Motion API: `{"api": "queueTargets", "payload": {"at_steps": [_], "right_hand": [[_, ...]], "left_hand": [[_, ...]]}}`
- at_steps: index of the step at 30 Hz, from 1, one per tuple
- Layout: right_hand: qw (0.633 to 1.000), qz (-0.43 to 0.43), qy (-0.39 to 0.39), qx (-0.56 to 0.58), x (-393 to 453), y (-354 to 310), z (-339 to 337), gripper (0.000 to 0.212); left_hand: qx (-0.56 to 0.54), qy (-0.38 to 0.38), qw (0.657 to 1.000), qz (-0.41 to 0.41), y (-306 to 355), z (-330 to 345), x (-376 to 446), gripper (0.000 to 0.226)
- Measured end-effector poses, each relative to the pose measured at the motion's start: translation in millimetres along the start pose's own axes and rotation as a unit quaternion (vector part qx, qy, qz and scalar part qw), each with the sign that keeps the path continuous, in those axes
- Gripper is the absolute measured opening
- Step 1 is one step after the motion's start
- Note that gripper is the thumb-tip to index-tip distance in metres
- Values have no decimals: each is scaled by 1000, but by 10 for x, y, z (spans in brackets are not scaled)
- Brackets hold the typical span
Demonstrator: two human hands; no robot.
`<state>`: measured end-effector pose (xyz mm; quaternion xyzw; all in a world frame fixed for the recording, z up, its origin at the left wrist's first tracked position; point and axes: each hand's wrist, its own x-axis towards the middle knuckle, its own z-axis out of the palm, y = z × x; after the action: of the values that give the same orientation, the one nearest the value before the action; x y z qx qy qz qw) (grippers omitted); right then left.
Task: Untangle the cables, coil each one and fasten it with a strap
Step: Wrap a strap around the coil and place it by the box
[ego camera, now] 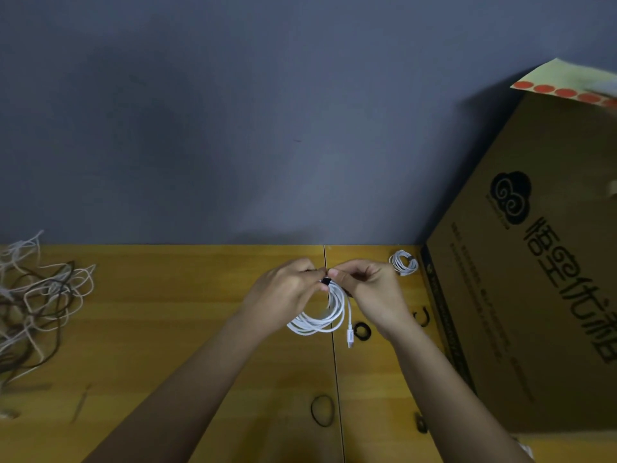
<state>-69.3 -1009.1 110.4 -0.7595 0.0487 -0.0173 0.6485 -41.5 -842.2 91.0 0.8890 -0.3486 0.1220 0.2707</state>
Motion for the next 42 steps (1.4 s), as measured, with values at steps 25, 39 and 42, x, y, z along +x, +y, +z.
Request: {"api": "queueTargets", "payload": {"at_steps": [25,39,42], "right_hand": [[995,-30,58,80,-68,60,92,4],[991,-48,65,-109,-13,-5,43,19],[990,-71,59,-107,-71,1,84,19]], "left_hand": [[-42,99,994,8,123,-47,-30,20],[-95,39,995,4,55,-2,-71,23],[-145,43,988,-32,50,-50,-75,19]]}}
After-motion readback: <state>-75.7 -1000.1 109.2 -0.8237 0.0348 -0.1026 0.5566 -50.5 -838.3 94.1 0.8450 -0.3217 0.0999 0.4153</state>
